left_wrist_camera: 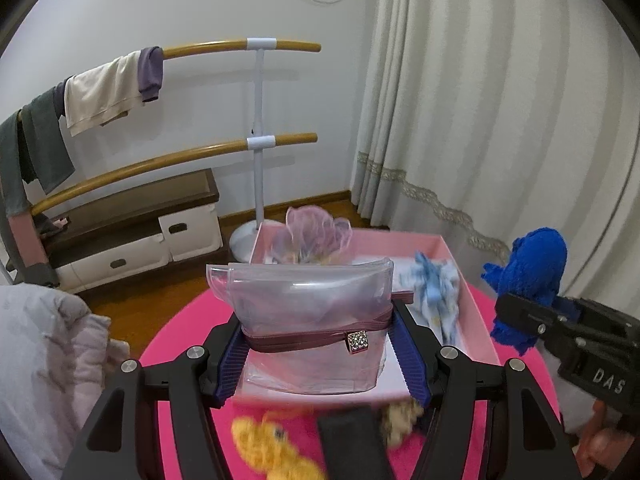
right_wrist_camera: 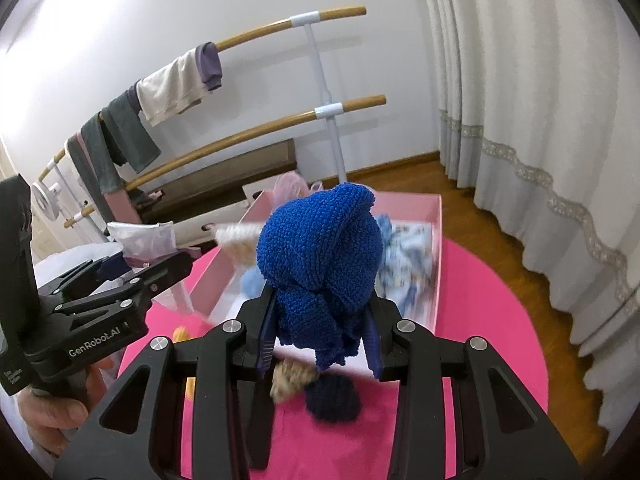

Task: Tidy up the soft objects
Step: 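Carry the pouch and blue knitted item into the pink box, open both grippers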

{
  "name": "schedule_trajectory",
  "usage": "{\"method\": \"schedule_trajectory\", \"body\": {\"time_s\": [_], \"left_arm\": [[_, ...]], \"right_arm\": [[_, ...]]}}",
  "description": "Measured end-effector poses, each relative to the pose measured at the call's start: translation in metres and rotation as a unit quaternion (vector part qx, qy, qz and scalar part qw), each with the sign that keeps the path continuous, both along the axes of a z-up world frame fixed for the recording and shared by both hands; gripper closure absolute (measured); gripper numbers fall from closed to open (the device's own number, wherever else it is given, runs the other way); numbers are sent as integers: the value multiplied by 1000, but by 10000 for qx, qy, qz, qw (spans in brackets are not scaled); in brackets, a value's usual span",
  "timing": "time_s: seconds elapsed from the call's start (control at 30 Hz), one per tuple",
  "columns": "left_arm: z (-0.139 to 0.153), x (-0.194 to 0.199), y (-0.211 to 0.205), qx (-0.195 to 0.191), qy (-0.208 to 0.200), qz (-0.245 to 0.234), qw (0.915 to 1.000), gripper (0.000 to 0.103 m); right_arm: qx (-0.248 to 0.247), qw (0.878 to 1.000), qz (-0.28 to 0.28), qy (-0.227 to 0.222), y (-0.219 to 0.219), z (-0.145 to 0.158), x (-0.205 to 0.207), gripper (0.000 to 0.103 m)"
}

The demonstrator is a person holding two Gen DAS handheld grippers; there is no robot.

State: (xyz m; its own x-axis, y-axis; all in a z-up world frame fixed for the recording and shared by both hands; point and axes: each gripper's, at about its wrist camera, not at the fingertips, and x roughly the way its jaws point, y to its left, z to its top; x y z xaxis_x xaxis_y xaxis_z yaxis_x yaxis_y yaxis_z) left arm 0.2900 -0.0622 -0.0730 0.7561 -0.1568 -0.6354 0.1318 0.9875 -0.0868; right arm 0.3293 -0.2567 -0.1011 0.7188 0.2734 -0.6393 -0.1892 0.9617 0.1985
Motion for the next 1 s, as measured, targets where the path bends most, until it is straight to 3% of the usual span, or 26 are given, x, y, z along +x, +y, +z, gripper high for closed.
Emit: {"method": "schedule_trajectory", "body": {"time_s": [0.47,0.8,1.0], "left_arm": [[-20,124,-28,-155,336,33,9993,41],[-39,181,-29,-315,593,-12,9977,41],[-47,208,-30,-235,735,-23,9970,36]], "right_arm": [[-106,9985,-32,541,-9,-23,117,69],[-347,9955,250,841,4,-48,137,68],[-483,9936,302,971,11,-60,138,57]]}}
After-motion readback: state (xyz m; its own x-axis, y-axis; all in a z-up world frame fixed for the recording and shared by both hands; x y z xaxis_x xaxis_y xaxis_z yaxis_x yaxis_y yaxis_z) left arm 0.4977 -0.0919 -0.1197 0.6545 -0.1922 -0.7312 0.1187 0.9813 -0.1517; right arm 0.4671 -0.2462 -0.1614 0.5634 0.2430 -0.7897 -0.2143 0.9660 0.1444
